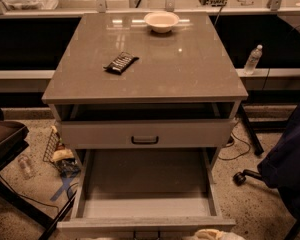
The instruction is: Close middle drawer
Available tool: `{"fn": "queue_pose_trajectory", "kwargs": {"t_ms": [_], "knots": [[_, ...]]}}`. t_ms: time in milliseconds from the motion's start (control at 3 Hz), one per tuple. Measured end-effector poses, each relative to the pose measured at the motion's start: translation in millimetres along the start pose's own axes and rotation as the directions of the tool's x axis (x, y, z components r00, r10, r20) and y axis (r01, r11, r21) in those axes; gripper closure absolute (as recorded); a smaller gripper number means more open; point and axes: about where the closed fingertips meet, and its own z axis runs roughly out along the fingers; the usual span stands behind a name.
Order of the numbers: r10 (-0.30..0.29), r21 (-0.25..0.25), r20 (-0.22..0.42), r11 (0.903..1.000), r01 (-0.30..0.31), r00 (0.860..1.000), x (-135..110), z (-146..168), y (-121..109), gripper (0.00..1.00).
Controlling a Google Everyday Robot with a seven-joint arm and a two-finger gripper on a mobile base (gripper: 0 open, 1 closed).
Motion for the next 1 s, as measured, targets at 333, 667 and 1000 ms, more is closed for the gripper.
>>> {"fn": "queue_pose_trajectory", "kwargs": {"t_ms": [333, 667, 1000], "knots": [[-0.018, -0.012, -0.005, 0.9998, 0.018, 1.0, -1, 23, -19, 1.0], [-0.022, -0.014, -0.004, 0.9997, 0.022, 1.0, -4, 28, -23, 1.0], [-0.049, -0.027, 0.005, 0.9984, 0.049, 0.999, -19, 52, -45, 1.0]]}}
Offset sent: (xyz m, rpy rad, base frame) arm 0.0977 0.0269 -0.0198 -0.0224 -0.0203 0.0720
